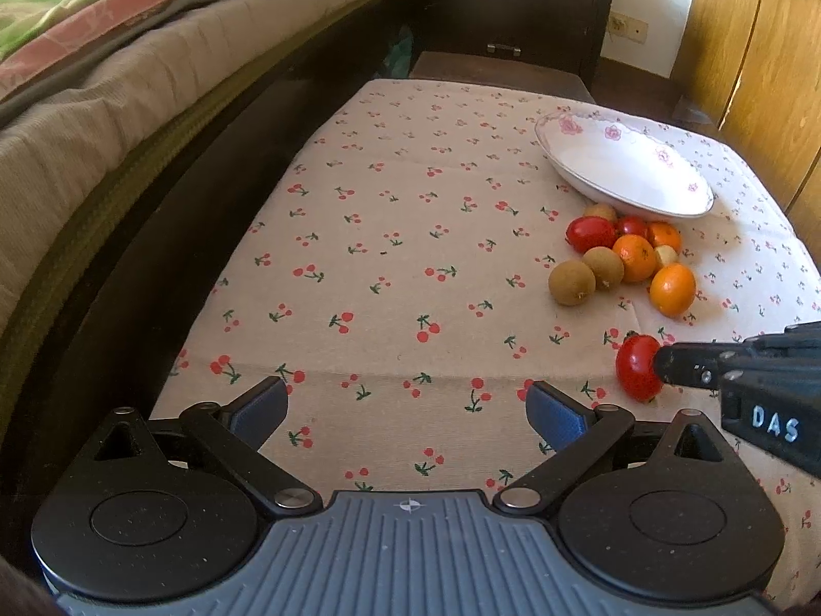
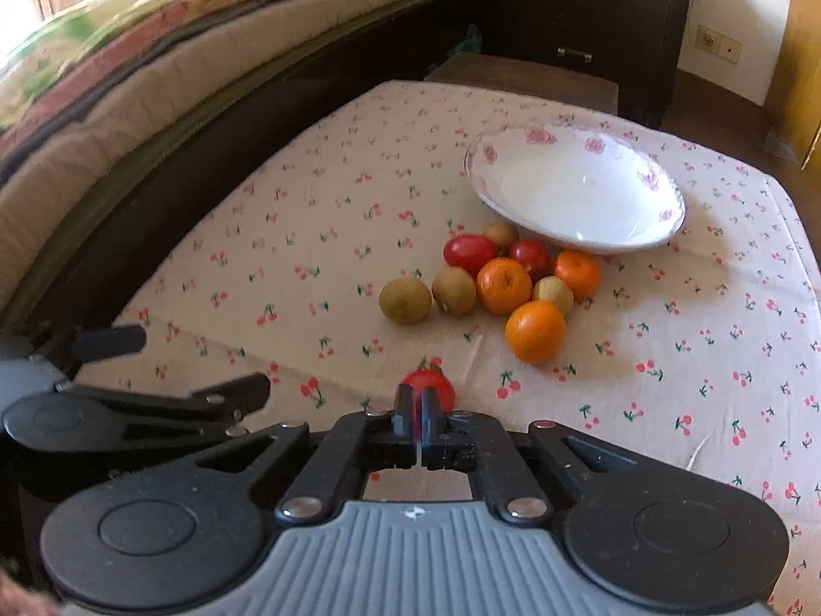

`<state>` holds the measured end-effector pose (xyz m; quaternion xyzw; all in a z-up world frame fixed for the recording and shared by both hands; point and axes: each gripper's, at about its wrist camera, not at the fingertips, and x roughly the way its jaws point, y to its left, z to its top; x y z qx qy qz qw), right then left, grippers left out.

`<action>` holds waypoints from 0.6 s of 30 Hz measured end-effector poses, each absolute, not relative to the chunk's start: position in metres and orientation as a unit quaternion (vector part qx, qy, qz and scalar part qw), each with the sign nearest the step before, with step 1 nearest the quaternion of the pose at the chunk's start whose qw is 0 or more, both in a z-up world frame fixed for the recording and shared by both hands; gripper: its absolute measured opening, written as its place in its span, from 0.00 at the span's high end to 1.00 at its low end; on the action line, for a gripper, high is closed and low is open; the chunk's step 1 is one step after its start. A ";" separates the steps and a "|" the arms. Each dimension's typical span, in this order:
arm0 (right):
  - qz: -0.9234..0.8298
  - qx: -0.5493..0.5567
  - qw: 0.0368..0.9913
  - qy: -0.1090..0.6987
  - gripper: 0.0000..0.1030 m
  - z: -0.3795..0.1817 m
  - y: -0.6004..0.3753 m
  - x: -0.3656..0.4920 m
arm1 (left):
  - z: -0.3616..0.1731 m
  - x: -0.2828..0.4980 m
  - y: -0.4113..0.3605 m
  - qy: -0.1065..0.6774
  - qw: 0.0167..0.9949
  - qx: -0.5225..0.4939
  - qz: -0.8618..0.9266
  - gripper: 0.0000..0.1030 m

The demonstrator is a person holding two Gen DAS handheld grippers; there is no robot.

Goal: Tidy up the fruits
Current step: 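Reach the right gripper to the lone red tomato and close on it, then lift the red tomato with the right gripper while the left gripper grasps a brown kiwi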

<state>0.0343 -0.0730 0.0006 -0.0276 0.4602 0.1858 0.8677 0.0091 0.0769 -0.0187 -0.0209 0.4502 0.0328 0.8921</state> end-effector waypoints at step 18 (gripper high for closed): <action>0.192 -0.068 0.857 0.474 0.71 -0.008 -0.074 0.042 | -0.022 0.010 0.075 0.457 0.889 -0.020 0.030 0.02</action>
